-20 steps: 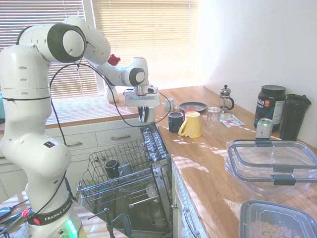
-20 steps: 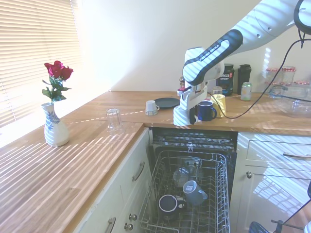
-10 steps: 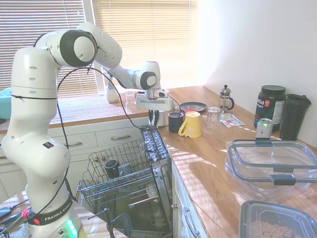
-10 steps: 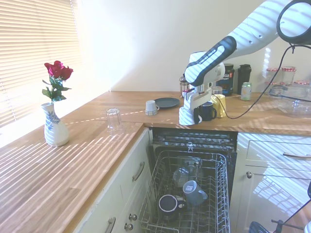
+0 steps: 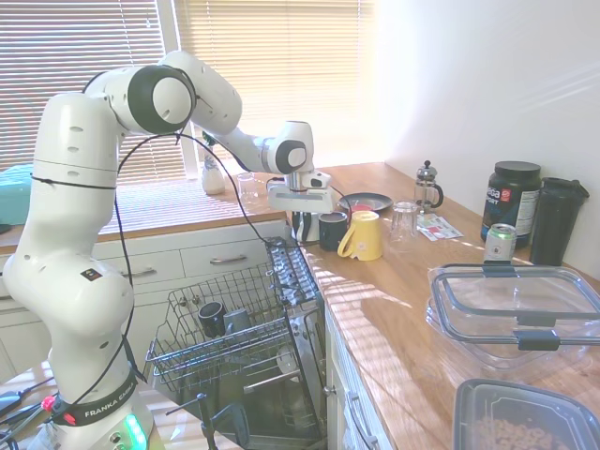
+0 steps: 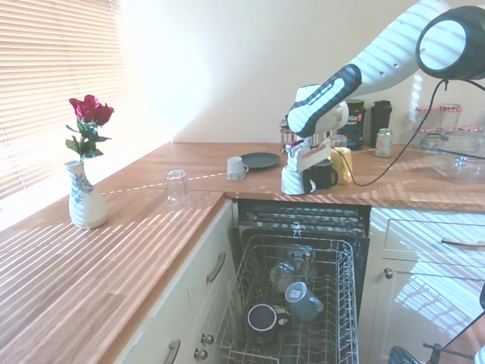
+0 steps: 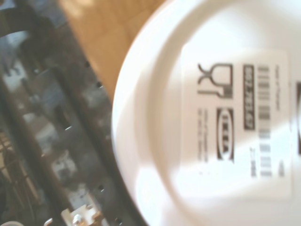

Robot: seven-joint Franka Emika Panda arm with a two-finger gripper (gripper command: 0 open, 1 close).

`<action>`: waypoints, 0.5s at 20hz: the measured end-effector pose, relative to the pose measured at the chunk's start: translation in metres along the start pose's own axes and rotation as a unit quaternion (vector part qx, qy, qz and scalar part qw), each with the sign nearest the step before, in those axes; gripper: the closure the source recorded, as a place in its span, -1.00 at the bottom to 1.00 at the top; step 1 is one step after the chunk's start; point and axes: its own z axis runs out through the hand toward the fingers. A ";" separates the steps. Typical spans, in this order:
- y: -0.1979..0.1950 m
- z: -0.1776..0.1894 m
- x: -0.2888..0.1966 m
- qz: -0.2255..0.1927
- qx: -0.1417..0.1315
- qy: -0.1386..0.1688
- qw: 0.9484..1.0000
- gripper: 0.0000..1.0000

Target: Unload the mug from the dish rack

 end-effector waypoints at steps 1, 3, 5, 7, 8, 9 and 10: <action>-0.002 0.003 0.002 -0.002 -0.003 0.000 1.000 -1.00; -0.007 0.004 0.006 -0.006 -0.007 0.004 1.000 -1.00; -0.010 0.003 0.007 -0.006 -0.007 0.006 1.000 -1.00; -0.012 0.003 0.009 -0.003 -0.006 0.009 1.000 -1.00; -0.013 0.003 0.010 -0.002 -0.005 0.010 1.000 -1.00; -0.013 0.003 0.011 -0.001 -0.005 0.011 1.000 -1.00; -0.014 0.003 0.011 0.000 -0.004 0.011 1.000 -1.00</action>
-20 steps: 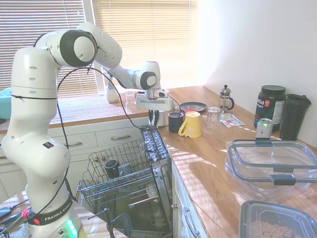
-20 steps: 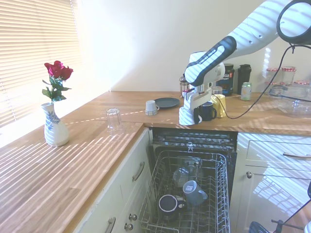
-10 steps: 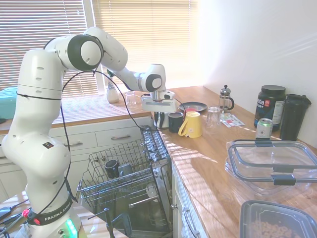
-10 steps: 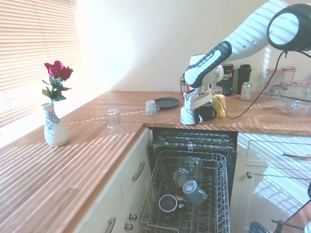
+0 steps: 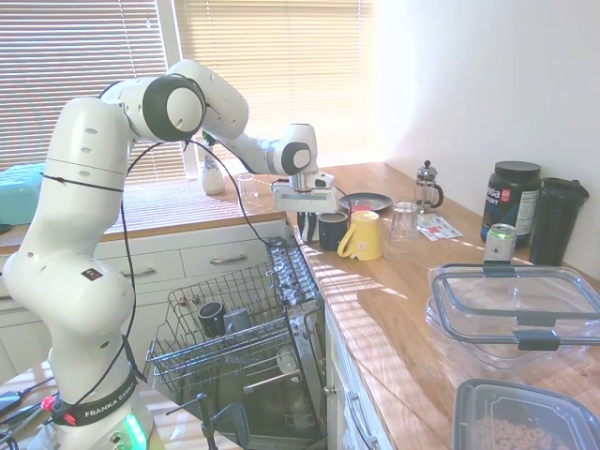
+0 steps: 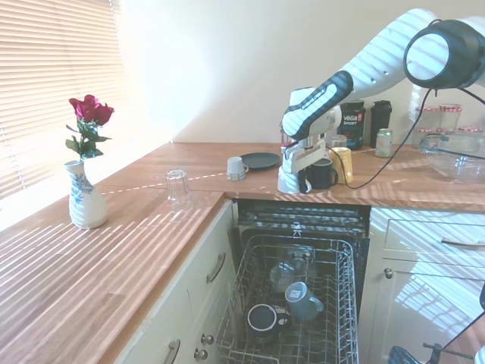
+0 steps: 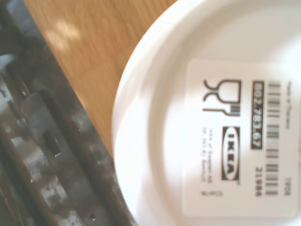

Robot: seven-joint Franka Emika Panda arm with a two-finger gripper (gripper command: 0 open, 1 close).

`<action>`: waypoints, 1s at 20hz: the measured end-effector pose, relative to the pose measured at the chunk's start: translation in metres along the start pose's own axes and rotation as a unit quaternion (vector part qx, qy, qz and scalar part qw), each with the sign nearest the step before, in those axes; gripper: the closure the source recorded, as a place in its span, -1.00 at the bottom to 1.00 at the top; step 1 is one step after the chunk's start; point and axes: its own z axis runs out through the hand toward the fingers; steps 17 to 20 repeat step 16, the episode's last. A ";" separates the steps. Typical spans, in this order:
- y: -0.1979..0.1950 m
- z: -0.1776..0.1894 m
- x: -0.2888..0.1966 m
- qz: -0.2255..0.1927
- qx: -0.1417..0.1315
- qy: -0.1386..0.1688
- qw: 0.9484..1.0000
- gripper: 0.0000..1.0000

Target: Unload the mug from the dish rack

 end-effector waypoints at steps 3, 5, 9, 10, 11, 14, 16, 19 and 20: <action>-0.001 0.001 0.001 0.004 0.002 0.003 1.000 -1.00; -0.001 0.001 0.001 0.008 0.003 0.006 1.000 -1.00; -0.005 -0.008 0.000 0.007 0.006 0.017 1.000 -1.00; -0.007 -0.015 -0.001 0.006 0.008 0.024 1.000 -1.00; -0.009 -0.023 -0.004 0.005 0.009 0.031 0.999 -1.00; -0.009 -0.041 -0.022 0.004 0.011 0.045 0.999 -1.00; 0.000 -0.049 -0.040 0.006 0.008 0.058 0.998 -1.00; 0.000 -0.049 -0.040 0.006 0.008 0.058 0.998 -1.00; 0.000 -0.049 -0.040 0.006 0.008 0.058 0.998 -1.00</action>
